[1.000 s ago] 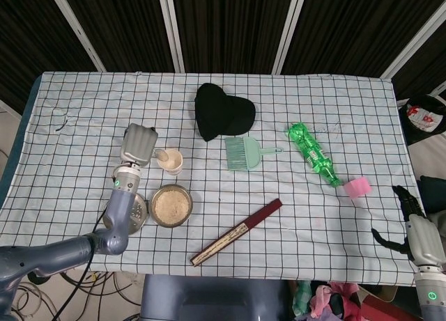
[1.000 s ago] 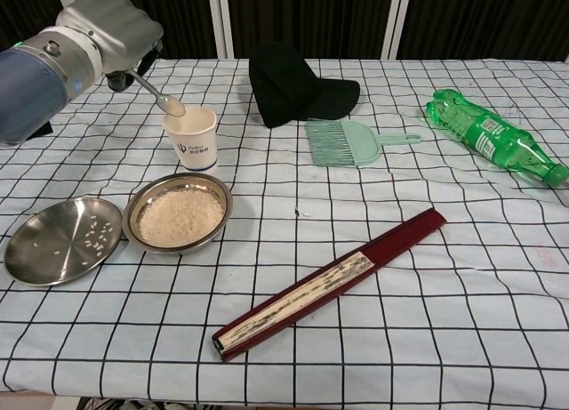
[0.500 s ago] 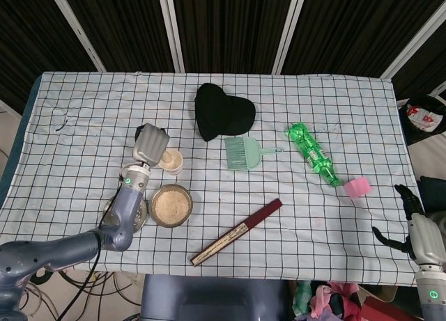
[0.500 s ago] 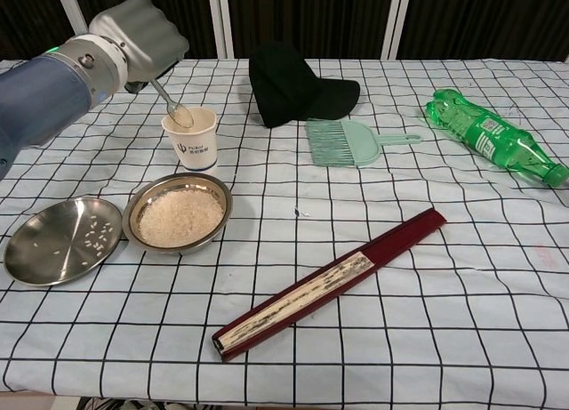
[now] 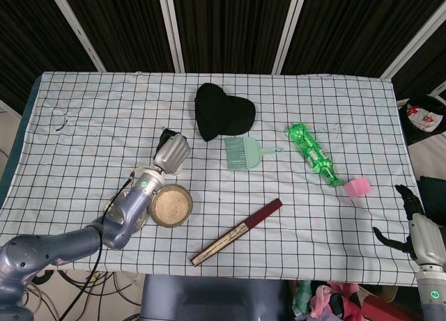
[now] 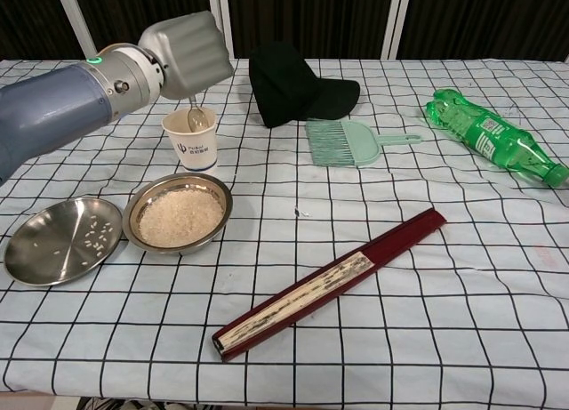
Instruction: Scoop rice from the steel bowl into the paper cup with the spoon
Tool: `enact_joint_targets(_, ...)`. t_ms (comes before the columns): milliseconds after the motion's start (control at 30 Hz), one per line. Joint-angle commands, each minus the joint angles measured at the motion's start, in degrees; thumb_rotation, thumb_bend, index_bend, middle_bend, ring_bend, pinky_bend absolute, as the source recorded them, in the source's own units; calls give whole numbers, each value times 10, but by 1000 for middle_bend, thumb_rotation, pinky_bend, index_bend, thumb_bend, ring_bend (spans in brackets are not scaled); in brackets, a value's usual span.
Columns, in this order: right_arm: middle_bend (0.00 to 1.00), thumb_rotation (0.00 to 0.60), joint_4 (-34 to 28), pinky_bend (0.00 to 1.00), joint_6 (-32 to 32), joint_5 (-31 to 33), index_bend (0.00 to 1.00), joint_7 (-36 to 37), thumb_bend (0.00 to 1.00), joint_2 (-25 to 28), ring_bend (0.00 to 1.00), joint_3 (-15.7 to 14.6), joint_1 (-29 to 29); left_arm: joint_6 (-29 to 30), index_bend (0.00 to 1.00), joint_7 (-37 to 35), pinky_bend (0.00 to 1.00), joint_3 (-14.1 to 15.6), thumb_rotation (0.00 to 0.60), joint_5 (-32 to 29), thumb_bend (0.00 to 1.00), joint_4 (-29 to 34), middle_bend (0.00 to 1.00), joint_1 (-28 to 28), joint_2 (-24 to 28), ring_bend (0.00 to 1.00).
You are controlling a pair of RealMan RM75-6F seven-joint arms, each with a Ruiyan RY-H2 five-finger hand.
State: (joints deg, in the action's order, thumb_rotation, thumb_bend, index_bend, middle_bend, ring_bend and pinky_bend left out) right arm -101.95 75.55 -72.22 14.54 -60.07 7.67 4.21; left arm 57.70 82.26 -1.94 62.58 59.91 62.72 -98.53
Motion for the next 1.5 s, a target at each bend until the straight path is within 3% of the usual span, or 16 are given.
enact_joint_targets(33, 0, 600, -1, 174, 0, 0, 0, 1, 209, 0, 0, 0, 0, -21, 760, 7, 1000, 41, 600, 67, 487, -13, 1000, 23, 19, 1000)
enact_joint_targets(300, 0, 600, -2, 174, -1, -2, 0, 2, 209, 1, 0, -1, 0, -43, 760, 9, 1000, 68, 600, 119, 487, 1, 1000, 31, 37, 1000)
enact_joint_targets(900, 0, 600, -3, 174, 1, -4, 0, 5, 209, 0, 0, -1, -1, -41, 760, 34, 1000, 45, 600, 129, 487, 36, 1000, 18, 61, 1000)
enact_joint_targets(1200, 0, 600, -2, 174, 1, -4, 0, 5, 210, 0, 0, -1, -1, -73, 760, 61, 1000, 73, 600, 167, 487, 41, 1000, 20, 83, 1000)
enact_joint_targets(1500, 0, 600, -3, 174, 2, -5, 0, 5, 210, 1, 0, -1, -2, -73, 761, 62, 1000, 66, 600, 175, 487, 30, 1000, 11, 80, 1000)
